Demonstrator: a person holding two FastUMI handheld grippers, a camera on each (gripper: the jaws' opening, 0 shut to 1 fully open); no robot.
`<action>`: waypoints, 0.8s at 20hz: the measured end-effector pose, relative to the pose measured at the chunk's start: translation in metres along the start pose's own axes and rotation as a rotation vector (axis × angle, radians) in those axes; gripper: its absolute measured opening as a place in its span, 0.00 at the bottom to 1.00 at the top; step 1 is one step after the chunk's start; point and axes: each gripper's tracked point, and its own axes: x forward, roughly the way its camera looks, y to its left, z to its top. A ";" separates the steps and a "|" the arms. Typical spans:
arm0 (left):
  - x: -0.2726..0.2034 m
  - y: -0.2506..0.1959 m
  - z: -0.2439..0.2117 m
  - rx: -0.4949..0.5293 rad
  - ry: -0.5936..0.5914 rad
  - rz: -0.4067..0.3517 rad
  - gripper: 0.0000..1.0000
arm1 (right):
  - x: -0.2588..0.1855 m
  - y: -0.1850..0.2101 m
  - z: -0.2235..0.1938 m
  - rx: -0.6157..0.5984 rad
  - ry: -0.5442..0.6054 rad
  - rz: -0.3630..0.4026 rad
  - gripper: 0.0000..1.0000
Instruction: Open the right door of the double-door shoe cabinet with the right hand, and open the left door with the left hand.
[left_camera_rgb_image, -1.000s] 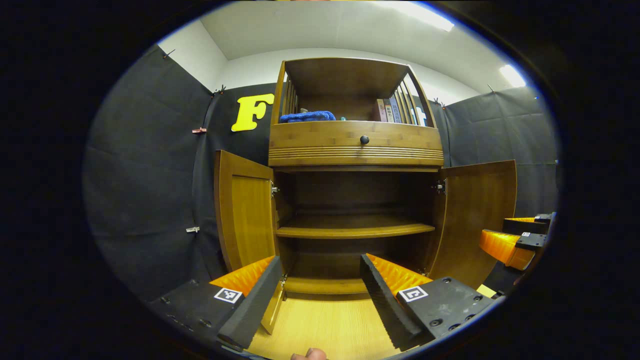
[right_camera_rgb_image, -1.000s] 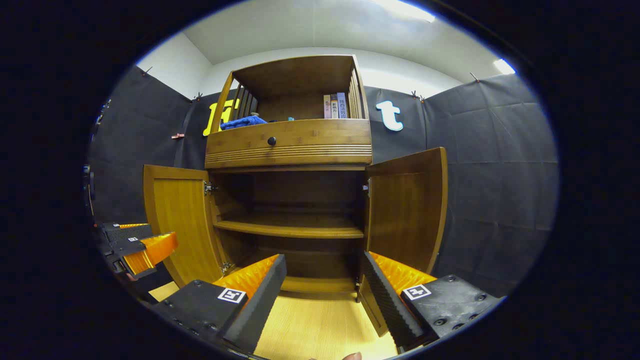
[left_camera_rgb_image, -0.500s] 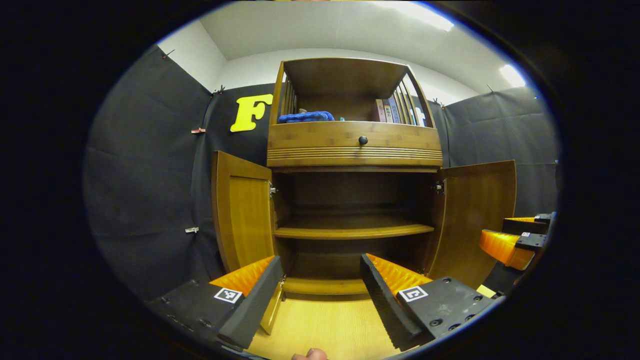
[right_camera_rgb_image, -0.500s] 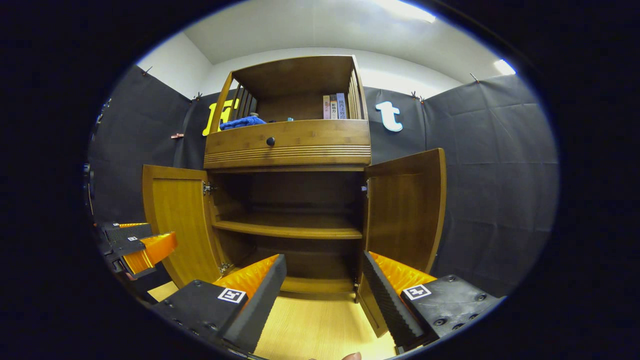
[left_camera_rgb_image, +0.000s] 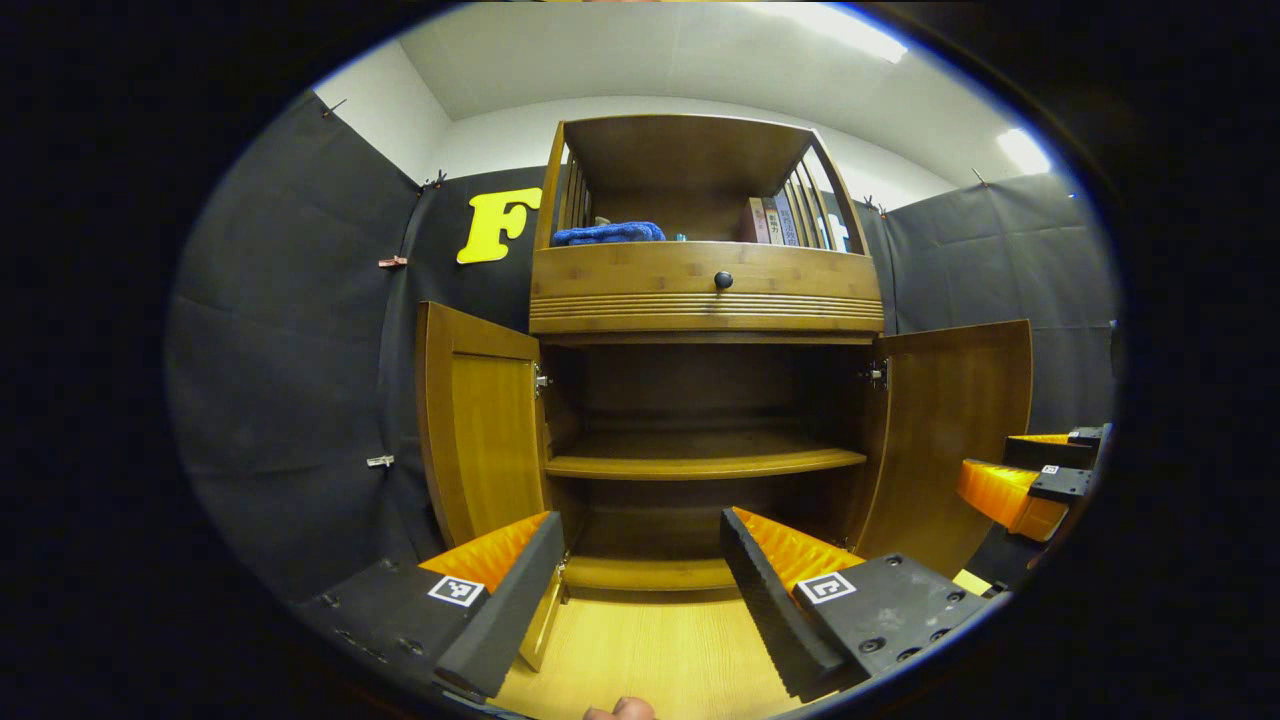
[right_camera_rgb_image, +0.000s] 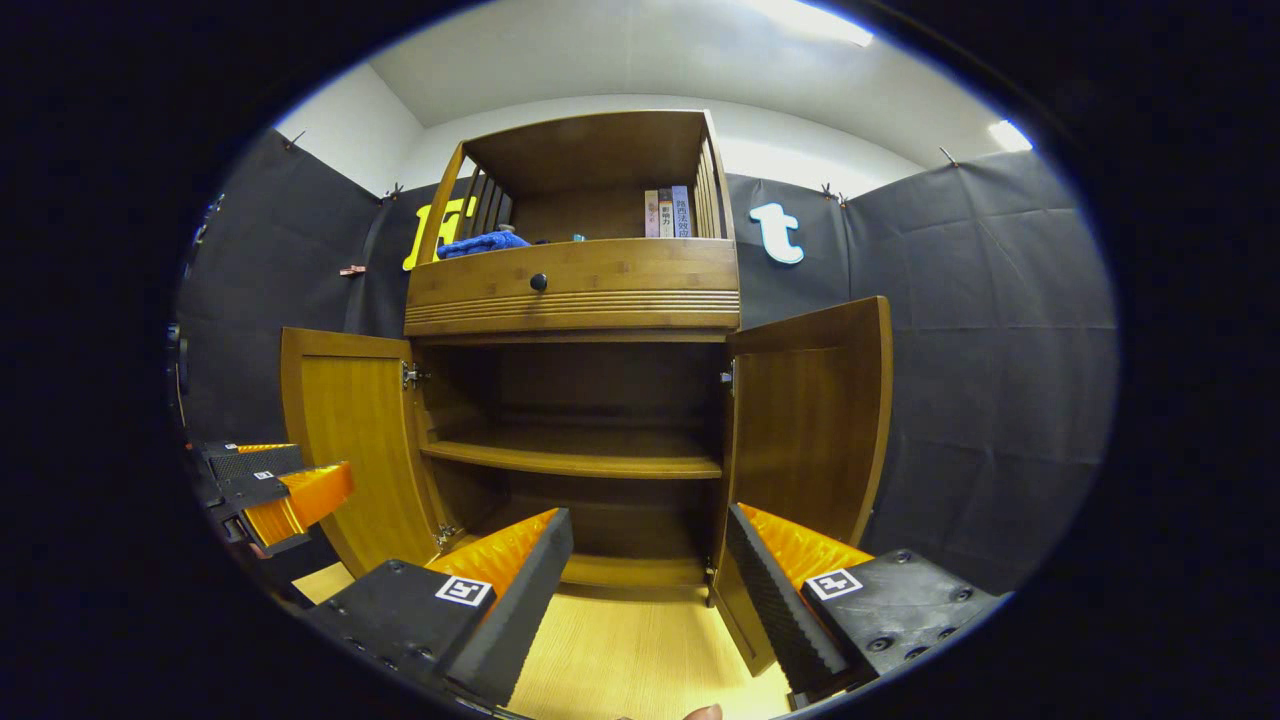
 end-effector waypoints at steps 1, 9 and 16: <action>0.000 0.000 0.000 0.000 0.000 0.000 0.98 | 0.001 0.000 0.000 0.000 0.000 -0.002 0.98; 0.003 0.000 -0.001 -0.002 0.002 -0.005 0.98 | -0.001 -0.001 0.000 -0.005 0.006 -0.002 0.98; 0.002 0.004 0.001 -0.002 0.000 0.003 0.98 | -0.002 0.002 0.001 -0.006 0.009 0.003 0.98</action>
